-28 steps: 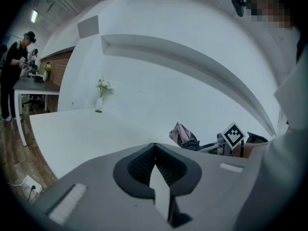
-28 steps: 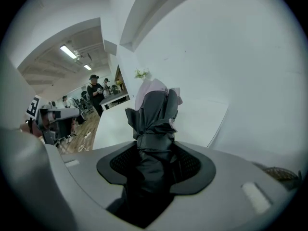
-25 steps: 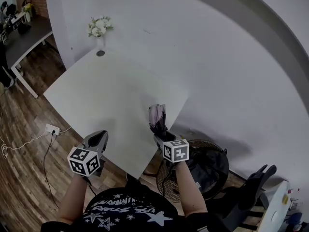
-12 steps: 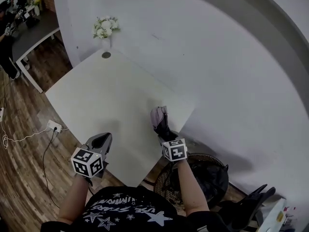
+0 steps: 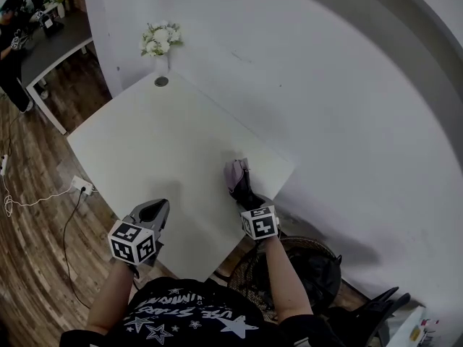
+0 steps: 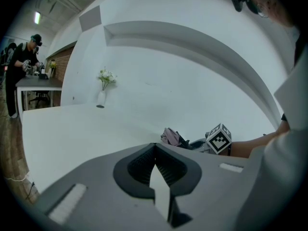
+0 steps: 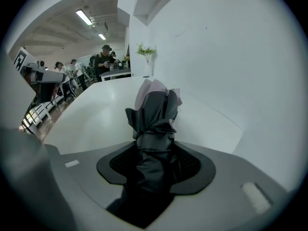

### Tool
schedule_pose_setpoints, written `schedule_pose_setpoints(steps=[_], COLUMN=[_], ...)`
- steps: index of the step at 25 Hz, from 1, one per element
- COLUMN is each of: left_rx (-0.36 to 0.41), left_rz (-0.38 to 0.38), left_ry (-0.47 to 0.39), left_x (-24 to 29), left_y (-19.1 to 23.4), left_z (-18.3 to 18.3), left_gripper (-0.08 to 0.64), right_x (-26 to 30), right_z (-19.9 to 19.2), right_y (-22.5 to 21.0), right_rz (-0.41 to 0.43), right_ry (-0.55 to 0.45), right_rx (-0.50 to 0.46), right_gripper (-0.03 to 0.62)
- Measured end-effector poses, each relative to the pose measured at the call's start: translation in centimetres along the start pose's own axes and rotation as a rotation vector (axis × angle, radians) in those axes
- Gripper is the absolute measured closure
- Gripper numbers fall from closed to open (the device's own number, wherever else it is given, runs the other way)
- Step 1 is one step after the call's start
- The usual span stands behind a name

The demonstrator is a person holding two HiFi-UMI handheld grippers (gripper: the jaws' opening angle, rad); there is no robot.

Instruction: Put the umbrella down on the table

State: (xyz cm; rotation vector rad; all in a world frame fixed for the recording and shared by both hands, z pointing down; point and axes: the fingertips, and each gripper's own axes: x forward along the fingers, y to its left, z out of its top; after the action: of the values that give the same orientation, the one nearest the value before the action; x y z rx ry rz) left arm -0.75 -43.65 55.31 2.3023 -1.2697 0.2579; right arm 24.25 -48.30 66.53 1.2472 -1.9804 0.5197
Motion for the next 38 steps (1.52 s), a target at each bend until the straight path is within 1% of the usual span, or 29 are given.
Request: schedule_pose_setpoints(steps=[5,17,20,22,24,29,31,34,38], left_rx=[-0.001,0.0,-0.002,-0.002,-0.002,0.008,0.014,0.027,0.036], left_rz=[-0.003,0.0,-0.001,-0.002,-0.002,-0.003,-0.005,-0.011,-0.019], left_ry=[0.008,0.013,0.009,0.003,-0.002,-0.021,-0.033,-0.048,-0.07], left_x=[0.4,0.1,-0.2,-0.4,-0.5,-1.8,-2.3,-3.1,-4.6], left_y=[0.0,0.1,0.1,0.2,0.2,0.1,0.1,0.2,0.4], left_z=[-0.1,-0.4,-0.5,-0.4,-0.3,0.2,0.6,1.1,1.9], left_gripper=[0.557,0.557,0.557,0.557,0.557,0.557,0.555,0.555,0.555], right_x=[0.7,1.1,1.1,1.2,1.3,0.1,-0.8,-2.7,-5.6], right_z=[0.0,-0.1,-0.2,-0.1,0.0,0.3,0.8,2.2,4.3], right_y=[0.4,0.4,0.6,0.7,0.7,0.7,0.8,0.9,0.9], right_rz=[0.012,0.002,-0.004,0.004,0.005,-0.014,-0.022,-0.048,-0.101], right_ry=[0.016,0.005,0.002,-0.008,-0.02,-0.038,-0.062,-0.126,-0.213], right_rx=[-0.021,-0.038,-0.047,-0.05,-0.041,-0.024,-0.018,0.016,0.091], right_gripper=[0.356,0.345,0.334,0.316,0.299,0.285,0.29,0.305,0.375])
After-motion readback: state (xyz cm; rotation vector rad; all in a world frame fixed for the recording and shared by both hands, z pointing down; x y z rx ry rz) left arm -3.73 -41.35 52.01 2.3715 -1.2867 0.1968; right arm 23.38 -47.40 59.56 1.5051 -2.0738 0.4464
